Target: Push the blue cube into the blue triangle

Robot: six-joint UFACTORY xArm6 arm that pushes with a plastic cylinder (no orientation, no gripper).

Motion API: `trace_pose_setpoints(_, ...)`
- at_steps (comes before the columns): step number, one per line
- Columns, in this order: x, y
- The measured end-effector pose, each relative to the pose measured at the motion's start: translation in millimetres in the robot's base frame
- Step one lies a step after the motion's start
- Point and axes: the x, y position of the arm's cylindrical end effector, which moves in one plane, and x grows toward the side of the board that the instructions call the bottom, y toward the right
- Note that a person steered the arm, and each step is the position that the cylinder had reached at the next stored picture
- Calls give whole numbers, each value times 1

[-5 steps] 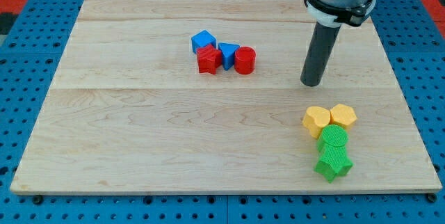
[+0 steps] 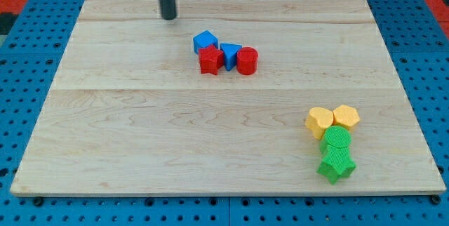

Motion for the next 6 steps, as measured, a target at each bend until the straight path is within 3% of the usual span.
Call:
trace_pose_setpoints(2, 84, 19)
trace_pose_setpoints(4, 52, 60)
trace_pose_setpoints(5, 47, 130)
trace_pose_setpoints(6, 46, 155)
